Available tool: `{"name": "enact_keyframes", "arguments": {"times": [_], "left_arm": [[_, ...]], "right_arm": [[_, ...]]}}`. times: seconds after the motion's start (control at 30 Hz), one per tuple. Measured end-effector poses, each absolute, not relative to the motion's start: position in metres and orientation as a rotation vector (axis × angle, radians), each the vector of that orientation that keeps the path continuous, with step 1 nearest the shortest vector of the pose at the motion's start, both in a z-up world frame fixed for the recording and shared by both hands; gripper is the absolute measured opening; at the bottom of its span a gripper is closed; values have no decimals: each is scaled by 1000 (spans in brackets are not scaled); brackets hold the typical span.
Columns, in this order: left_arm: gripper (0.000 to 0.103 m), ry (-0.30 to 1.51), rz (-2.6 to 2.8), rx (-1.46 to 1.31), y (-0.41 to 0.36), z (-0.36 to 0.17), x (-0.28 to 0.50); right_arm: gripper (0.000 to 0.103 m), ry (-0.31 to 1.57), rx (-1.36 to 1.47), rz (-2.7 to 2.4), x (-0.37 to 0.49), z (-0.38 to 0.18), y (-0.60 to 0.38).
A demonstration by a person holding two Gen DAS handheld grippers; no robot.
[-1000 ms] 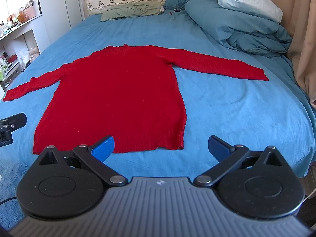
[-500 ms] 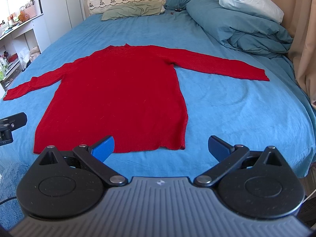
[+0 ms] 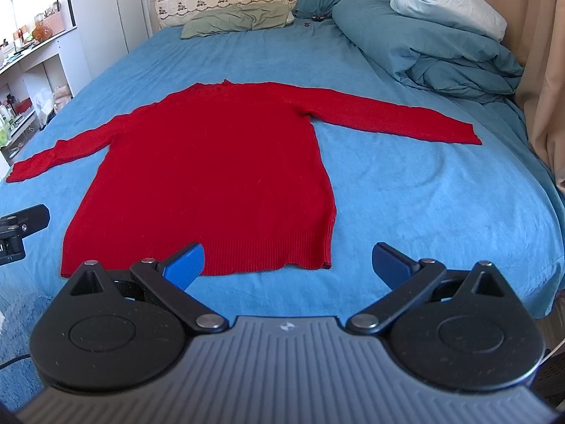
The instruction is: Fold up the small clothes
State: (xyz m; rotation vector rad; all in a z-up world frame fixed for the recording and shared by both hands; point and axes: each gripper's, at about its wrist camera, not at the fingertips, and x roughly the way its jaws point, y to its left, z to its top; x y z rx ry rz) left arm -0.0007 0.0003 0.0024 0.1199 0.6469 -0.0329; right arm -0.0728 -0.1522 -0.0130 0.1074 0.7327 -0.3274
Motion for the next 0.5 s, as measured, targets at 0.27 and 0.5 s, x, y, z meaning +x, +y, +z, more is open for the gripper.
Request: {"name": "enact_keyframes", "arguments": {"times": [0.27,0.5], "left_arm": [[103,645,-34,117,0,2,-1],[103,636,-32,119,0,2,-3]], "right_arm": [[103,726,108,-324,-74,-12,-153],[103,723,112,-315,-77,-8,-152]]}}
